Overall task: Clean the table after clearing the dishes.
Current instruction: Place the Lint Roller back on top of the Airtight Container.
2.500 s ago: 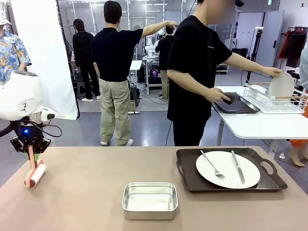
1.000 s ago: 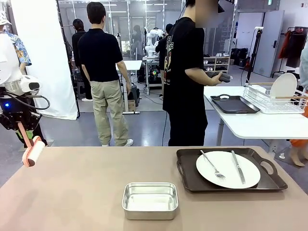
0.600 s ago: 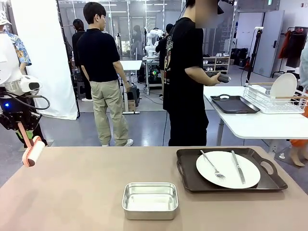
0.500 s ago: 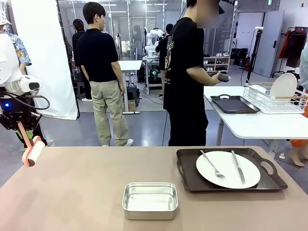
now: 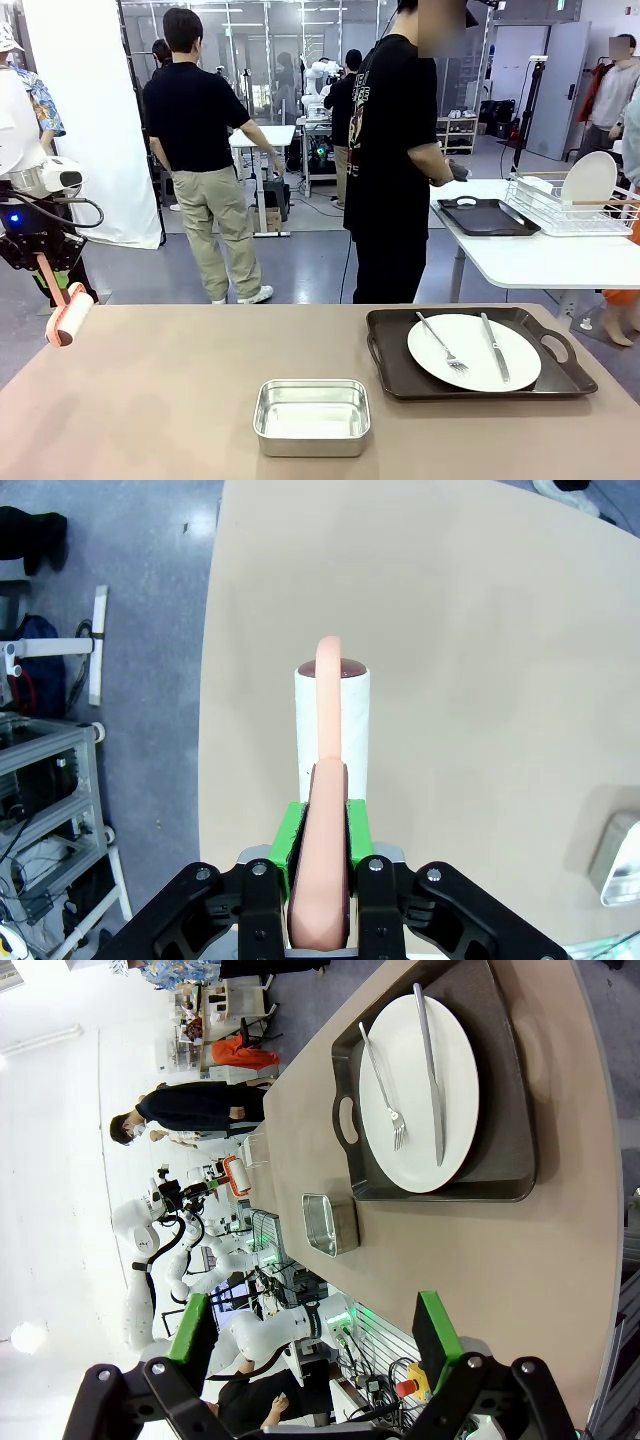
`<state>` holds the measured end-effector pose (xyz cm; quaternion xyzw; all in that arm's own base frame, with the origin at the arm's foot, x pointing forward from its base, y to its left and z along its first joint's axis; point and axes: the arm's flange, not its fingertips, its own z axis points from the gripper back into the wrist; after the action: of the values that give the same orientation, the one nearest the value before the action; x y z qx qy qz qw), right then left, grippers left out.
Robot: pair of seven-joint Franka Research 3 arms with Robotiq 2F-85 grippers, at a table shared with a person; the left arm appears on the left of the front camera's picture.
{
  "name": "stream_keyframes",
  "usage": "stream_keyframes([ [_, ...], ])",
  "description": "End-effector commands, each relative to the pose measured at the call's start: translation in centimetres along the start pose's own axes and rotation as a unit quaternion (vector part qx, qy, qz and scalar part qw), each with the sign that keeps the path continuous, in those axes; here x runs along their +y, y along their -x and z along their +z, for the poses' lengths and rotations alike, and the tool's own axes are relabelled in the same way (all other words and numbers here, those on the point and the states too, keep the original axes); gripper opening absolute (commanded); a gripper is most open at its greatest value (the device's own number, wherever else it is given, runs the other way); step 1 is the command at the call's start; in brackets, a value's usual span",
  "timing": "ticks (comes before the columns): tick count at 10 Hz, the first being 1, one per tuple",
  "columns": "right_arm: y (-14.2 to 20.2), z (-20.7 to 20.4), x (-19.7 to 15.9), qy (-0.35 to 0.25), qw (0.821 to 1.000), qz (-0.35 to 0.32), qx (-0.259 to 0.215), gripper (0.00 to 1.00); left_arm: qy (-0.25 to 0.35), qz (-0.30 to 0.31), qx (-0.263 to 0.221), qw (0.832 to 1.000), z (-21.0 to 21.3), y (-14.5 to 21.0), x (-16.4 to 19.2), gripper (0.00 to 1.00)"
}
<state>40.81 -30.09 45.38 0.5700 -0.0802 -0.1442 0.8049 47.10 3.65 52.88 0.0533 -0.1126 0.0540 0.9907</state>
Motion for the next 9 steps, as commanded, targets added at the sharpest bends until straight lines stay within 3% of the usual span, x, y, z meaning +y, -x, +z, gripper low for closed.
stream_keyframes([
  [1, 0.2, 0.0, 0.3, -0.001, 1.000, 0.002, 0.000, 1.00, -0.006, -0.001, -0.003, 1.000, 0.2, 0.0, 0.2, 0.22],
  [7, 0.2, 0.0, 0.3, -0.001, 1.000, 0.002, 0.000, 1.00, 0.000, 0.000, 0.000, 1.000, 0.0, 0.0, 0.0, 0.22],
  [9, 0.2, 0.0, 0.3, -0.001, 1.000, 0.002, 0.000, 1.00, 0.065, -0.122, -0.048, 0.989, 3.9, 0.5, -1.9, 0.22],
])
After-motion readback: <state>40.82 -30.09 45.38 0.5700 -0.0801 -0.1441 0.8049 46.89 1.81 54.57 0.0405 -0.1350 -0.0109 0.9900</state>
